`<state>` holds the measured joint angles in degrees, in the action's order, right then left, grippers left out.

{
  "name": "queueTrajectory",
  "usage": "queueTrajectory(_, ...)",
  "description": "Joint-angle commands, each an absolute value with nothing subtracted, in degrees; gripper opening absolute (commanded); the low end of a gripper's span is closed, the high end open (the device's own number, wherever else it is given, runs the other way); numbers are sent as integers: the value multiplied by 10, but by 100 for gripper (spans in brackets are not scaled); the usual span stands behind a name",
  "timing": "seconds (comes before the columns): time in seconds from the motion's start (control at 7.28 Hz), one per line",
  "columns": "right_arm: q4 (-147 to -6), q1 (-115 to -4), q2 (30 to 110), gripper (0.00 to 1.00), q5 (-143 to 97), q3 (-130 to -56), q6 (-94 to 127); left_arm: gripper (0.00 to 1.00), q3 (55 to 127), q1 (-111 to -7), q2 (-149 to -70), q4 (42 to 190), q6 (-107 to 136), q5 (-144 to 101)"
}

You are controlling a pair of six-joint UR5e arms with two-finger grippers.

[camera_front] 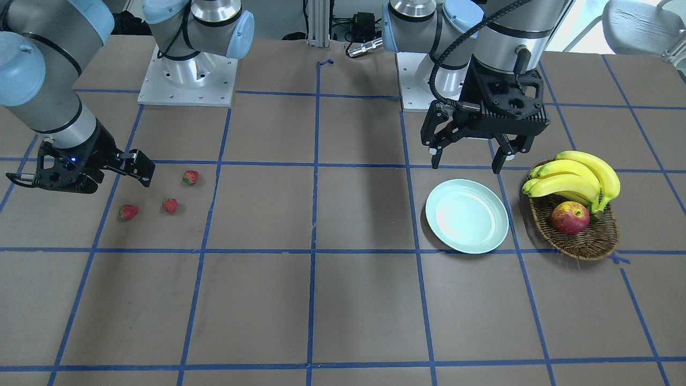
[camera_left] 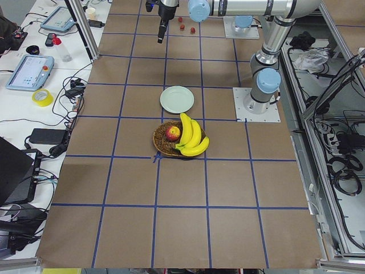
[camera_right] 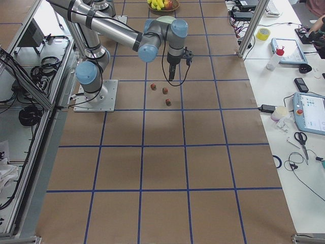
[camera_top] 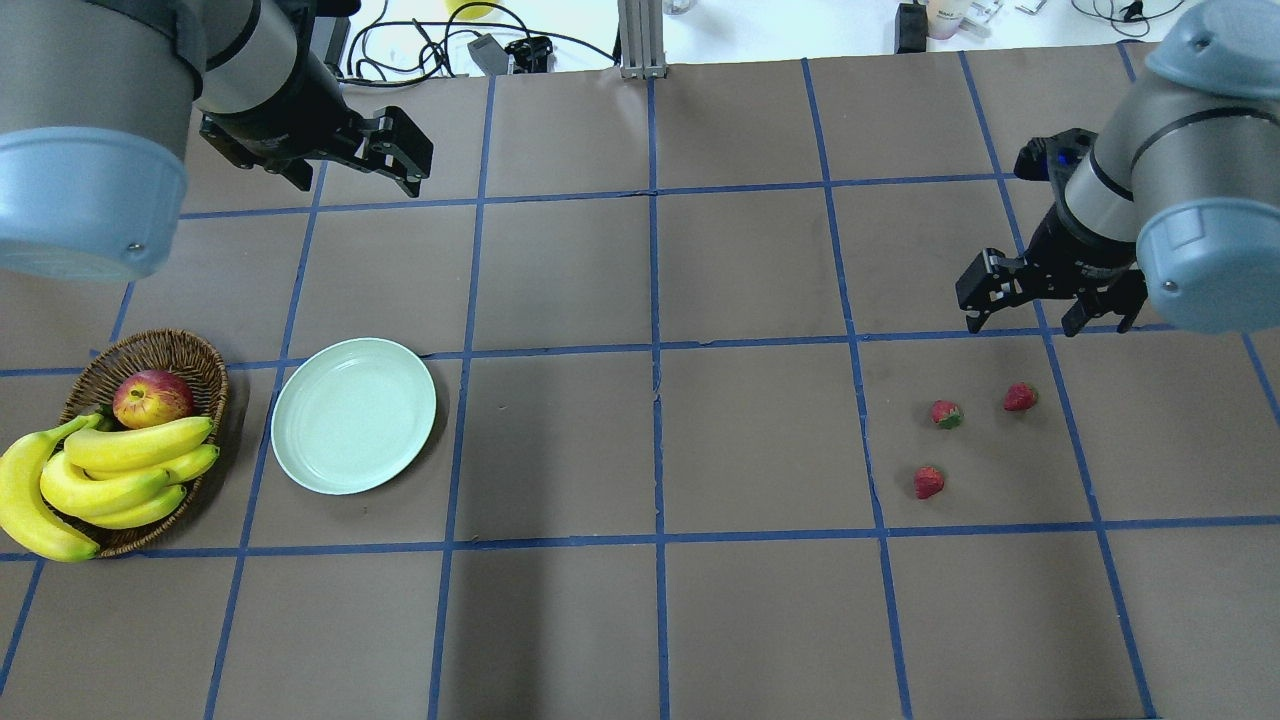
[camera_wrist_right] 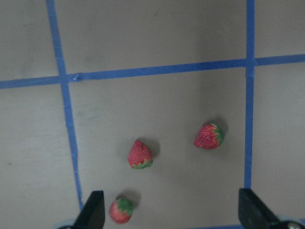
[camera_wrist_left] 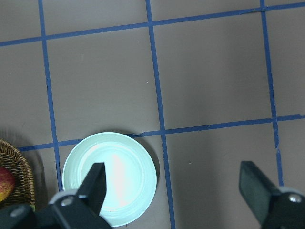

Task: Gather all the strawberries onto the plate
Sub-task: 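Reach the right gripper down and grasp one red strawberry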

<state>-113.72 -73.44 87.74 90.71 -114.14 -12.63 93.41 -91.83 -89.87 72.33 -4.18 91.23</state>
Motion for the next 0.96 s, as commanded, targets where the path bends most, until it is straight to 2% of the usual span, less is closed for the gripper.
queueTrajectory(0.0, -1385, -685, 860, 100, 909, -1296, -190, 100, 934, -918, -899, 723, -41, 912)
queueTrajectory(0.27, -1448, -664, 797, 100, 897, -1322, -218, 100, 934, -918, -899, 723, -40, 912)
queueTrajectory(0.69, -1469, -662, 767, 87, 903, -1295, -218, 100, 934, -918, -899, 723, -40, 912)
queueTrajectory(0.82, -1469, -662, 764, 78, 904, -1295, -218, 100, 934, -918, -900, 723, -40, 912)
